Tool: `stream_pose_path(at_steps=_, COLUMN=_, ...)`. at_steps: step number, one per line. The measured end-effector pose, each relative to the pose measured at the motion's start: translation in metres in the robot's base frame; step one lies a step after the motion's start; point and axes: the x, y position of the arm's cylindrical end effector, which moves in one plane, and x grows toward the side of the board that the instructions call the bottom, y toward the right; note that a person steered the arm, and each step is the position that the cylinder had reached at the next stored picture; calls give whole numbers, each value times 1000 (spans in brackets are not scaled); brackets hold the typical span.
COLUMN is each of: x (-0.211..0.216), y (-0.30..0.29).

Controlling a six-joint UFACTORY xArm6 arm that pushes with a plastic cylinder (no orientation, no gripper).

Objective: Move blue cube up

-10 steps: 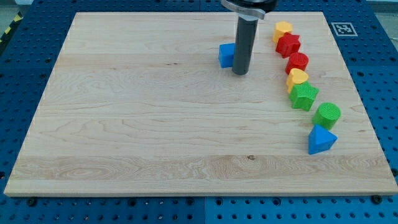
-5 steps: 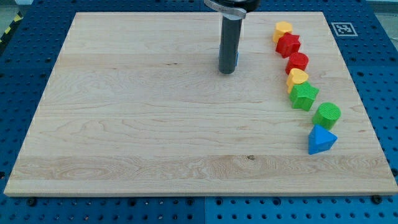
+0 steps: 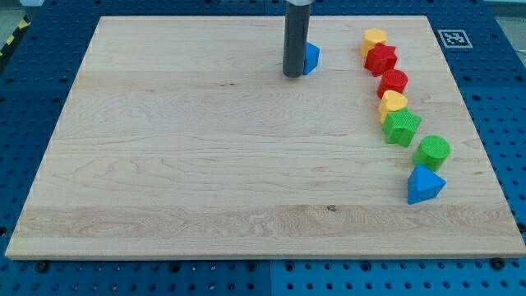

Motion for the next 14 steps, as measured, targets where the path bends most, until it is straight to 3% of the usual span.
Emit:
stream_pose_path(at_steps=2, x=-32, y=0)
stream_pose_path(at_steps=4, x=-9, y=37)
stream_pose_path(at_steps=6, x=-13, y=77)
stream_pose_path(at_steps=14, x=-57, y=41)
